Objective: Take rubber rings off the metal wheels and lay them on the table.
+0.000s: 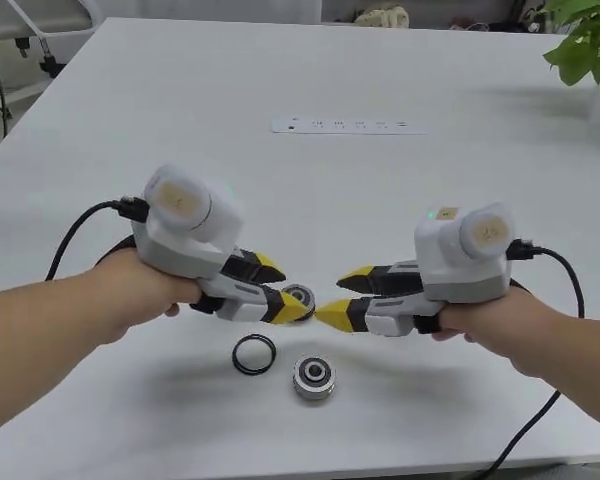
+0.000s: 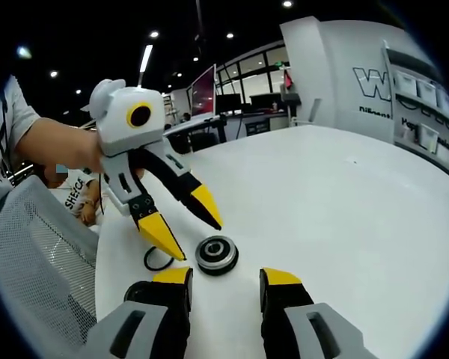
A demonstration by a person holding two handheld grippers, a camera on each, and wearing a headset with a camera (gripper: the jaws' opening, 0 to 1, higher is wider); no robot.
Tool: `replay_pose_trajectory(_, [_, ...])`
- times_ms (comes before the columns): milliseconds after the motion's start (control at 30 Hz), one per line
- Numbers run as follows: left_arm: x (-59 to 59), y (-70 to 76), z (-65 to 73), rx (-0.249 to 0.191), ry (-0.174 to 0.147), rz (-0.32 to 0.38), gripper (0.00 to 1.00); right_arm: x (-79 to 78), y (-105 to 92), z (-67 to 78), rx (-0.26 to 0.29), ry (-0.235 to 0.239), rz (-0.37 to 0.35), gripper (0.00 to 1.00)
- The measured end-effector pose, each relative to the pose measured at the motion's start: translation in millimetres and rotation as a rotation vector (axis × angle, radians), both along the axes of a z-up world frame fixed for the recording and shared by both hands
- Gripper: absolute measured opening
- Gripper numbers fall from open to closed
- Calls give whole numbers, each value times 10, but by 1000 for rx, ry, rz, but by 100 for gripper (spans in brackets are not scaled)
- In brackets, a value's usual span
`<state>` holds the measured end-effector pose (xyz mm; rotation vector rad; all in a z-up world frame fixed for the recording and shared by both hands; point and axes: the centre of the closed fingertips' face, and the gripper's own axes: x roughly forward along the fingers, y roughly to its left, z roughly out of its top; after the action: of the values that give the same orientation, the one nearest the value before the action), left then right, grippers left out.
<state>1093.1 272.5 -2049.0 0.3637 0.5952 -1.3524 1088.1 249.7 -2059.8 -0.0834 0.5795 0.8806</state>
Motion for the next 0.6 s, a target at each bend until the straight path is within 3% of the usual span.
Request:
replay_pose_trajectory(367, [25,-33,-86,32,-32,-11,14,-14,-6,2,-1,-2,-1,33])
replay_pose_trajectory(600, [41,-32,-127,58,-79,-17,12,-21,-3,2,-3,-3,-1,33])
